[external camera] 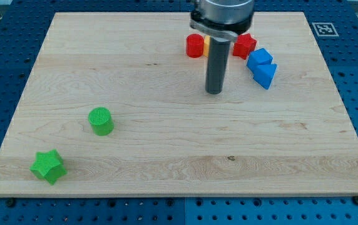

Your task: Move yellow hexagon slightly upwards

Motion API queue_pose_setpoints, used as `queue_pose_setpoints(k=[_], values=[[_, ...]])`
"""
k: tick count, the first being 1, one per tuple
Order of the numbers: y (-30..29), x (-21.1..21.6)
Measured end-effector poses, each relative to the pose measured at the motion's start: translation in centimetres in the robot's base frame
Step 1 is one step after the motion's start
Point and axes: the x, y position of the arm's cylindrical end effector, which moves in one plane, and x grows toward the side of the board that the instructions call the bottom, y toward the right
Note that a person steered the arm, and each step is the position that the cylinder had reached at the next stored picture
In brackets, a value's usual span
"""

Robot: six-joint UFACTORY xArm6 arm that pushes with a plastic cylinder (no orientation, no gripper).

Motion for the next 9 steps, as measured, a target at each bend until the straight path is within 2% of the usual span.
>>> queue_pose_setpoints(k=[1, 2, 7, 9], values=[[0.2, -3.7], [0.2, -5.2], [0.1, -9.1], [0.6, -8.5]])
